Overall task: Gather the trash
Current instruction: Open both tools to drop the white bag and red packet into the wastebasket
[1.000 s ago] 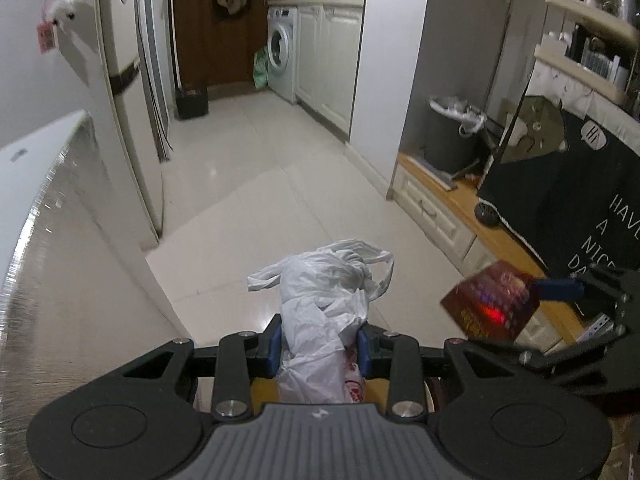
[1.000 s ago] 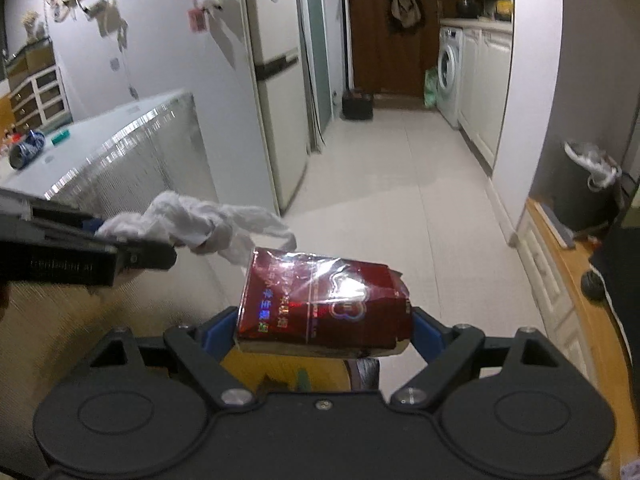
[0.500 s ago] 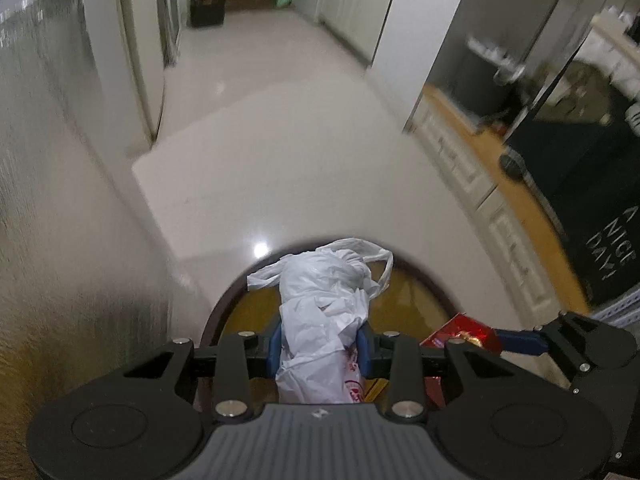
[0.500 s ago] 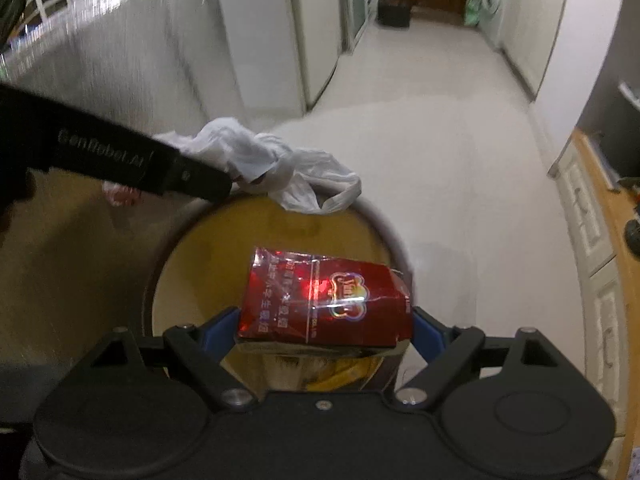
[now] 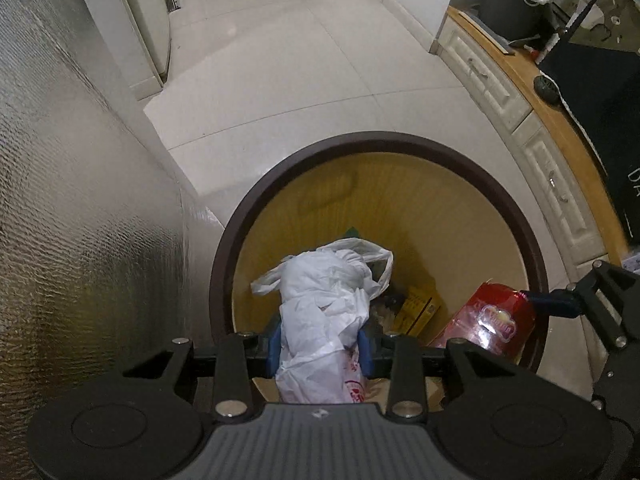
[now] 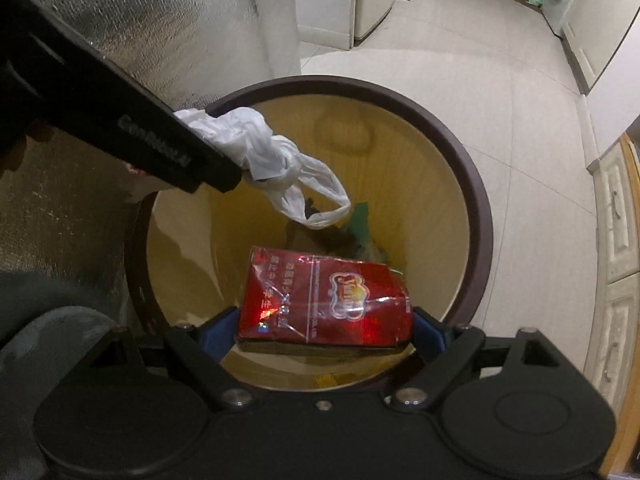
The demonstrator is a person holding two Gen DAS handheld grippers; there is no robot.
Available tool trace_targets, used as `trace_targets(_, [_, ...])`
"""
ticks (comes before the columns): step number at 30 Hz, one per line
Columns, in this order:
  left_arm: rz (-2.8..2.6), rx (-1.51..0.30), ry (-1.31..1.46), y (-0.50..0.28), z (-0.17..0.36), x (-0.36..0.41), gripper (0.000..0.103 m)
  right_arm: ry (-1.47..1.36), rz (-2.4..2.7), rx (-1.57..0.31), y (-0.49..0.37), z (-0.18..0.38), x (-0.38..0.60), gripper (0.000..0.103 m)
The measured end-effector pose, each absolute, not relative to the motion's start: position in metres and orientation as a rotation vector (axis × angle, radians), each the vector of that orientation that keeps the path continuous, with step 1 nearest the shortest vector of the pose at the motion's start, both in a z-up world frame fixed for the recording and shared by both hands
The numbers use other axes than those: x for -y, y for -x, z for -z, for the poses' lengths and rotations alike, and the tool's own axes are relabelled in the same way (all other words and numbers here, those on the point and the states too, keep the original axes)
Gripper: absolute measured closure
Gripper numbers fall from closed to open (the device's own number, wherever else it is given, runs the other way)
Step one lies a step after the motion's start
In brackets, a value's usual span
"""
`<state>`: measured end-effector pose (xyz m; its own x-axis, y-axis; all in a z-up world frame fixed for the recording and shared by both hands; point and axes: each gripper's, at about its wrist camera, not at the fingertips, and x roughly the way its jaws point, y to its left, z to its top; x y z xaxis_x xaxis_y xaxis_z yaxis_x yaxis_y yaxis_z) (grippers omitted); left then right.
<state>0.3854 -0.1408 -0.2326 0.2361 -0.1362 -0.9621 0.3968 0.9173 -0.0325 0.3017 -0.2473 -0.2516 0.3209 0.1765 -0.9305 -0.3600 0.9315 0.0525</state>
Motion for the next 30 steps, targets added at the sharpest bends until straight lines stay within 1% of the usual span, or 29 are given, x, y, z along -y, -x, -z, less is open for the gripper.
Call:
trace_targets(3, [0.364, -1.282, -0.252, -0.387, 0.234, 0.141, 0.064, 0.180, -0.351, -1.192, -0.304, 0.250, 0.248, 0.013])
trace_targets(6, [0.360, -1.281, -0.273, -0.387, 0.238, 0.146, 0.057, 0.180, -0.354, -1.190, -0.302, 0.249, 0.248, 0.013])
trace_targets(8, [0.364, -1.290, -0.285, -0.386, 0.240, 0.147, 0.050, 0.179, -0.357, -1.189, -0.305, 0.247, 0.253, 0.012])
trace_targets(10, [0.369, -1.296, -0.313, -0.385, 0.243, 0.150, 0.047, 0.176, -0.360, -1.189, -0.309, 0.245, 0.258, 0.012])
trace_targets(15, [0.377, -1.301, -0.356, -0.382, 0.246, 0.154, 0.045, 0.167, -0.363, -1.183, -0.310, 0.245, 0.258, 0.009])
trace_targets(18, [0.372, -1.298, -0.356, -0.383, 0.246, 0.152, 0.041, 0.165, -0.365, -1.175, -0.309, 0.242, 0.258, 0.006])
trace_targets(24, [0.375, -1.301, -0.364, -0.380, 0.248, 0.154, 0.030, 0.155, -0.360, -1.159, -0.306, 0.236, 0.260, 0.004])
trace_targets(26, [0.376, -1.302, -0.368, -0.379, 0.248, 0.155, 0.024, 0.146, -0.359, -1.157, -0.305, 0.235, 0.262, 0.004])
trace_targets(30, [0.372, -1.300, -0.359, -0.376, 0.245, 0.153, 0.018, 0.139, -0.361, -1.158, -0.303, 0.233, 0.265, 0.001])
